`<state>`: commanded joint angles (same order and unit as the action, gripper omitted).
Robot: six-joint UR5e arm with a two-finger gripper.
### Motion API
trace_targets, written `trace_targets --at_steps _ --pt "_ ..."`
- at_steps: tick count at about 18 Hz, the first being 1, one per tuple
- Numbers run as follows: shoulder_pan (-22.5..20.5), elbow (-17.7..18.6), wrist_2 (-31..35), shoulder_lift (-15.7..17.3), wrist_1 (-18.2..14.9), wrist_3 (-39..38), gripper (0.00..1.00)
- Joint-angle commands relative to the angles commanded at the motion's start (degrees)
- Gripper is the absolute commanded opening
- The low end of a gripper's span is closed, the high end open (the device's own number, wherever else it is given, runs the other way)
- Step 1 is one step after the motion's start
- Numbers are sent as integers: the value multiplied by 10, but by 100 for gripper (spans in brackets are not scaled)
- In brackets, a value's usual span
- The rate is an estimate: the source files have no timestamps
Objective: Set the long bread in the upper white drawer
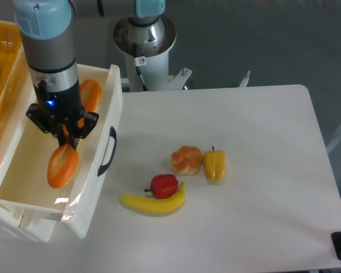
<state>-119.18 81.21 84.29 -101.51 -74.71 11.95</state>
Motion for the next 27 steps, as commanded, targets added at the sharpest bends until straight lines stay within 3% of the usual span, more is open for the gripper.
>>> trace_targets --at_steps 1,13,19,21,24,27 --pt "0 2 0 0 0 11 100" --pt "-10 1 3 34 1 35 100" --pt "-111 6 3 94 2 86 100" --pt "-175 36 13 112 12 144 100" --pt "-233 74 15 113 20 274 100" --pt "-275 84 15 85 27 316 100"
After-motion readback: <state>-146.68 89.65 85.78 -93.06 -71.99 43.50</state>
